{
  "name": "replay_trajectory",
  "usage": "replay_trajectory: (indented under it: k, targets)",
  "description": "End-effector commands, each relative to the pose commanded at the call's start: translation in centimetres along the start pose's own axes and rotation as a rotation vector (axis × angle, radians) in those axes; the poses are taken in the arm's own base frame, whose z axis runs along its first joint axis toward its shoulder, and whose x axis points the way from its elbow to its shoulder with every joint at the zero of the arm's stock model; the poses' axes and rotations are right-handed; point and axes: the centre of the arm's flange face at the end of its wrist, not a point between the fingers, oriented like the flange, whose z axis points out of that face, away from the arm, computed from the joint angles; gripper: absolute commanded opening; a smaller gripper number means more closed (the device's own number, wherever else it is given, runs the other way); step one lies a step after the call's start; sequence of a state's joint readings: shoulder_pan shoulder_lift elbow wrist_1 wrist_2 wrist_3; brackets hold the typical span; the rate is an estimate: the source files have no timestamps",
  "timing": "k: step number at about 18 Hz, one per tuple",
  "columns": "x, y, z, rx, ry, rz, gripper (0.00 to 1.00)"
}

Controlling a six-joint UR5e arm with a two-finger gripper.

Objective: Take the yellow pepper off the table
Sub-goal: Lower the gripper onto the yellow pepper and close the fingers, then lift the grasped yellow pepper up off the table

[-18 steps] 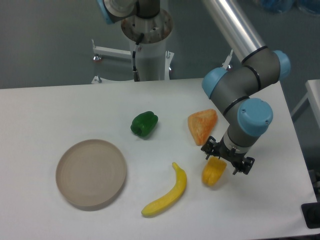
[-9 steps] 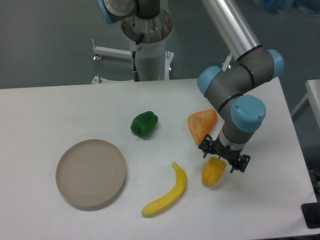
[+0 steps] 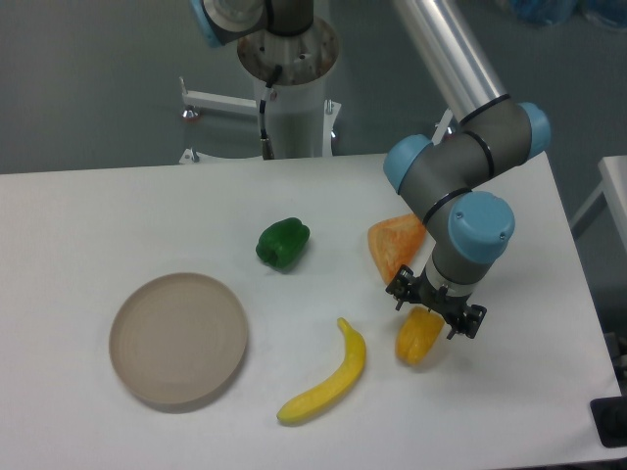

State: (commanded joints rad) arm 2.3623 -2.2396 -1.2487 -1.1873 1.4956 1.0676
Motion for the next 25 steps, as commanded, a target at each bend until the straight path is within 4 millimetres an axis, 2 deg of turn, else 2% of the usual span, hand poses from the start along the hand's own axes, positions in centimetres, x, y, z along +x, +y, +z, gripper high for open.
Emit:
replay_trajectory:
  k: [2,4,8,10,12,13,15,19,23,25]
  targets:
    - [-0.1,0.1,0.0,0.002,-0.001,-0.001,0.65]
    - [-0.1,0.1,-0.1,0.005,0.001,-0.003,0.55]
    - [-0.4,0.4,-1.2,0.016,-0.011,-0.008,0.52]
    - [-0.6,0.4,-2.5,0.027,-0.028,-0.008,0.49]
    - [-0.6,0.5,-3.9,0.036,-0.046,-0.009,0.48]
    - [-0.5,0.4,-5.8,0.046,-0.066,0.014,0.48]
    - [-0.4,0.3,-8.1,0.054,-0.099,0.077,0.48]
    - [-0.3,1.7,-11.0,0.029,-0.070,0.177,0.48]
    - [-0.9,2.8,-11.8,0.023,-0.074,0.188,0.48]
    - [-0.9,3.0,-11.5,0.017,-0.059,0.184,0.48]
